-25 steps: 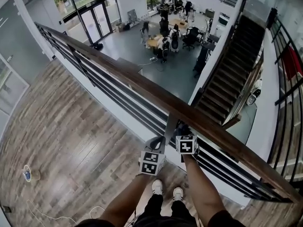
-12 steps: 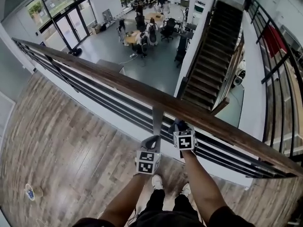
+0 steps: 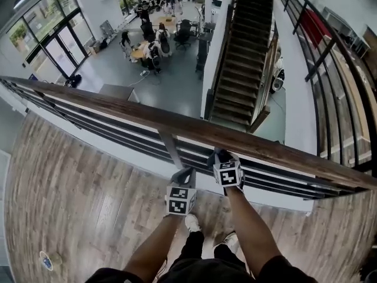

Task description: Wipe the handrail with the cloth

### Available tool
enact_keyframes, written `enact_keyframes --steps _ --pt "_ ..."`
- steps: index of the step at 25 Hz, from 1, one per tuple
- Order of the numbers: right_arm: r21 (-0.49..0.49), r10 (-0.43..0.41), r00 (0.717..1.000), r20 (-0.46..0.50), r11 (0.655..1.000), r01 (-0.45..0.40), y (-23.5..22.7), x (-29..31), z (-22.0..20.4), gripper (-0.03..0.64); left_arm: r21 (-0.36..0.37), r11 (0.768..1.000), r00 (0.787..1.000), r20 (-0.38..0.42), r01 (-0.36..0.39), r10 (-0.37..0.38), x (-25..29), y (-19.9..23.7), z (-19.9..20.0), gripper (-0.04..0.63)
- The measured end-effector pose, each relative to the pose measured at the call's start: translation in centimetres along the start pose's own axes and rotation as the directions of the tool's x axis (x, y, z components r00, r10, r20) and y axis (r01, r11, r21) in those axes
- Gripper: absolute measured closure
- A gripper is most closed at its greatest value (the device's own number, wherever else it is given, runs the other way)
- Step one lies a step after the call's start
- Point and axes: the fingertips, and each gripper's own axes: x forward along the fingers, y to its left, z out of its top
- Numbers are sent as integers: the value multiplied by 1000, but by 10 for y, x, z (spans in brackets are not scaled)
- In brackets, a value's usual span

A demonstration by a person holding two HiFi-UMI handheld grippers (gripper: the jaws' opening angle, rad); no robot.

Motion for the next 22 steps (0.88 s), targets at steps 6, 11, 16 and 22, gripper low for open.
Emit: enact_keyframes --steps 6,11,16,22 --pt "56 -38 999 -25 998 40 -57 -30 -36 520 46 997 998 -24 66 -65 17 -65 -6 597" --pt "102 -53 998 -18 993 55 -100 -59 -61 518 72 991 993 -41 110 -107 27 -118 -9 597" --pt "131 -101 994 -29 986 104 -159 -89 -94 519 91 988 991 -44 128 -125 40 -162 -7 597" --pt "171 -143 989 -29 974 146 -227 -125 -133 519 112 981 986 -65 159 -152 61 -229 -13 597"
